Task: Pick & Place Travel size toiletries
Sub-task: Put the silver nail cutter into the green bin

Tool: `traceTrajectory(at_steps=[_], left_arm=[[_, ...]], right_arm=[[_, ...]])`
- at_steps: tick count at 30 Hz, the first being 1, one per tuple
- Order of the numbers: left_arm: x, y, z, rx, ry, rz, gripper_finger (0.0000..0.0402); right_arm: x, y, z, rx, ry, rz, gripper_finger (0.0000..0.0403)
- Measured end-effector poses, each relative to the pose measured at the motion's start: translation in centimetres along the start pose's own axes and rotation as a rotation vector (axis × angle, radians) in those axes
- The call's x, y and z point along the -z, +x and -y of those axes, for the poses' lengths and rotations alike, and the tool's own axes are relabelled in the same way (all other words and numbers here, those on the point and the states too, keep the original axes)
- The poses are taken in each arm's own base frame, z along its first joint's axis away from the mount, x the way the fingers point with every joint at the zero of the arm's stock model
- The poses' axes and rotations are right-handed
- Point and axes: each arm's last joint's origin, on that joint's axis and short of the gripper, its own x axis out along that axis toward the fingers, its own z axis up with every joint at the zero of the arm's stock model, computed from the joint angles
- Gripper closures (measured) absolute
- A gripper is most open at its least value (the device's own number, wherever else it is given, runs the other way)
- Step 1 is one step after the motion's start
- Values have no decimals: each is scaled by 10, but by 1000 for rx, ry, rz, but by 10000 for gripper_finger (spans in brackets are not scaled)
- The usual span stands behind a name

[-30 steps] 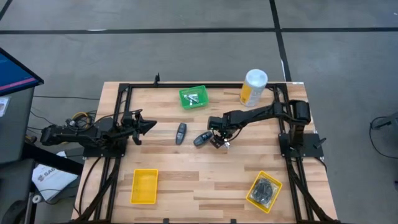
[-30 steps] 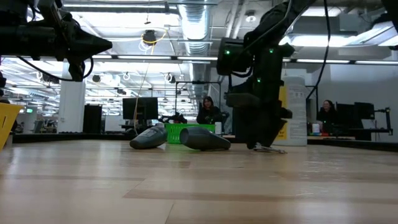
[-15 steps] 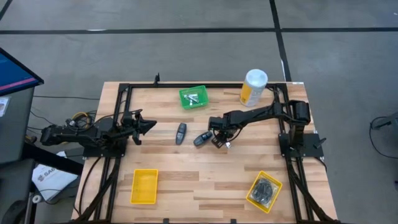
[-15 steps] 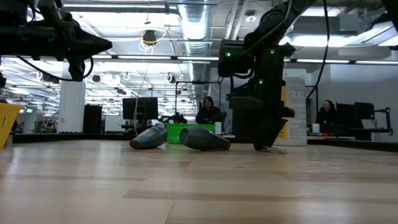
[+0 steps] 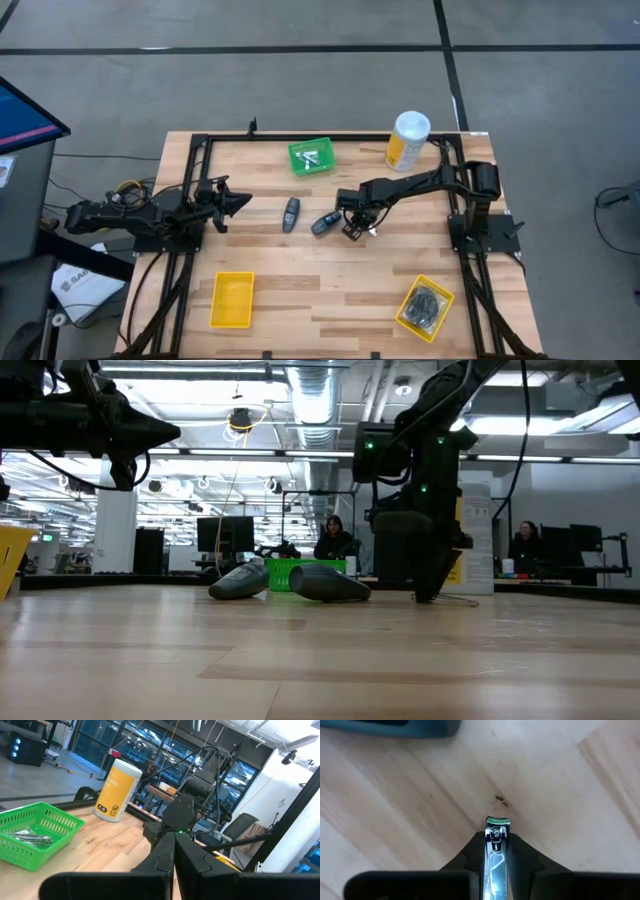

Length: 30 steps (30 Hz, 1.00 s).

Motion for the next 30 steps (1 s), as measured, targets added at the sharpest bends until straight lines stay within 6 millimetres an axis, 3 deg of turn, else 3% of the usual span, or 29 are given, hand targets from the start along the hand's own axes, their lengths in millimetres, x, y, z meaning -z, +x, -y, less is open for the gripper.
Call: traceTrajectory(at_steps=[10, 16, 21, 30], left_arm=[[0, 0, 0, 2, 1, -2, 401], [0, 0, 0, 2, 1, -2, 401], [0, 0, 0, 2, 1, -1, 401], [0, 0, 0, 0, 1, 0, 401]], right_arm=[[4, -52, 5, -73, -2, 124, 361], [-5, -93, 6, -190, 19, 392, 361], [-28, -120, 7, -260, 1, 656, 361], [-102, -134, 13, -149, -150, 761, 361]])
